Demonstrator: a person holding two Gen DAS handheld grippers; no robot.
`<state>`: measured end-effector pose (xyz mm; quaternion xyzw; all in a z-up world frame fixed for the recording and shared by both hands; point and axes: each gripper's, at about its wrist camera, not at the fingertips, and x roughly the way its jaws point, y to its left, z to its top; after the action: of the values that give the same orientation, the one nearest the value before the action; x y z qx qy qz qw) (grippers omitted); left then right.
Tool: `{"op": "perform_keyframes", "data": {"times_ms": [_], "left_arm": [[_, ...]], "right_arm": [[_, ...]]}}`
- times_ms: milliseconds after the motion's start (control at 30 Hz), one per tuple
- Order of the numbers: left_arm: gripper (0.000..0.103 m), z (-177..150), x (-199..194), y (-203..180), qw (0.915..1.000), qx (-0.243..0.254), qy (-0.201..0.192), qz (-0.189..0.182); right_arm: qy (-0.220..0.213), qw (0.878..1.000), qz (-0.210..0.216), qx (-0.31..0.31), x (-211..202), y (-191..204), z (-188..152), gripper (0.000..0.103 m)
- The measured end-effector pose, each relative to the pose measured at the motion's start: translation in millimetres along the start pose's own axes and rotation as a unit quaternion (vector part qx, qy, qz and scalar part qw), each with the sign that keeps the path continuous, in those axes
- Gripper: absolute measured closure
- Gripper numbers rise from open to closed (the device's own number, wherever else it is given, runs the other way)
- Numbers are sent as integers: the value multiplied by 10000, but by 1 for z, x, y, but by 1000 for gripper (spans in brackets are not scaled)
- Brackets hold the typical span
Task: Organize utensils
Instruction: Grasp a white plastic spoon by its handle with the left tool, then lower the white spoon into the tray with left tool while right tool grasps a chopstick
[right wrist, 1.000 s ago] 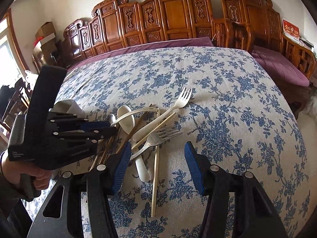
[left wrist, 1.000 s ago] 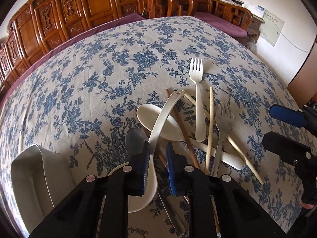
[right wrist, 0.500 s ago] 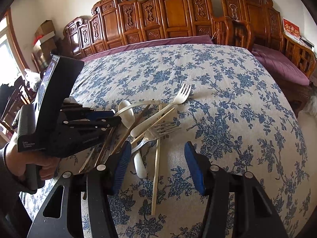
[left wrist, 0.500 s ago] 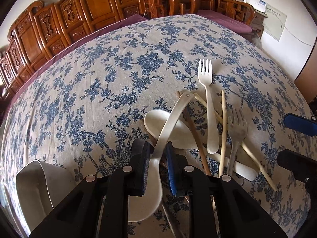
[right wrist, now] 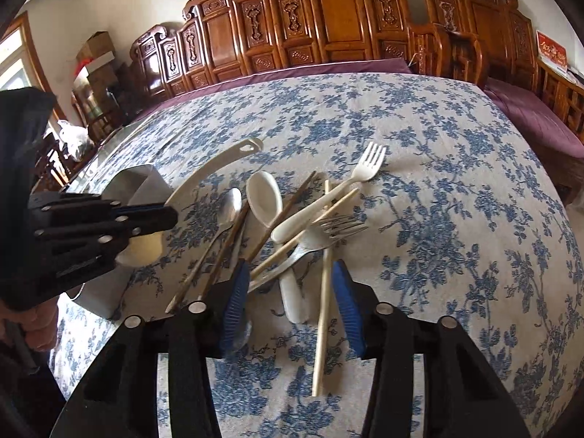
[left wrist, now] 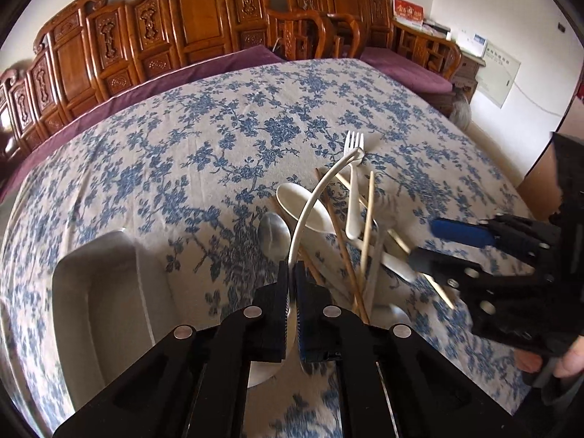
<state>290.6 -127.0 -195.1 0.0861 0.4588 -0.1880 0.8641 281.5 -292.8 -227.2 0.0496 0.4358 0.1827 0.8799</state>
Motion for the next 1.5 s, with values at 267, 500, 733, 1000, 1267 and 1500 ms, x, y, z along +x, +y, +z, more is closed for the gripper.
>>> {"op": "perform_keyframes", "data": {"times_ms": [267, 500, 733, 1000, 1267, 1500], "left_arm": [[100, -29, -43, 11, 9989, -253, -322, -226], [100, -46, -66, 27, 9972, -420, -544, -300], [100, -49, -72, 40, 9960, -485, -642, -398], [100, -47, -83, 60, 9936, -672, -760, -495], [100, -48, -93, 77, 9922, -826, -836, -416], [100, -49, -91, 94, 9922, -930, -756, -343]], "right_arm": [[127, 9993, 185, -307, 15, 36, -2, 76], [160, 9994, 30, -302, 24, 46, 1, 77], [395, 9975, -493, -323, 46, 54, 14, 78], [898, 9889, -1123, -374, 73, 59, 25, 80], [1139, 9837, -1367, -242, 78, 59, 27, 93], [1013, 9852, -1368, -181, 57, 64, 31, 97]]}}
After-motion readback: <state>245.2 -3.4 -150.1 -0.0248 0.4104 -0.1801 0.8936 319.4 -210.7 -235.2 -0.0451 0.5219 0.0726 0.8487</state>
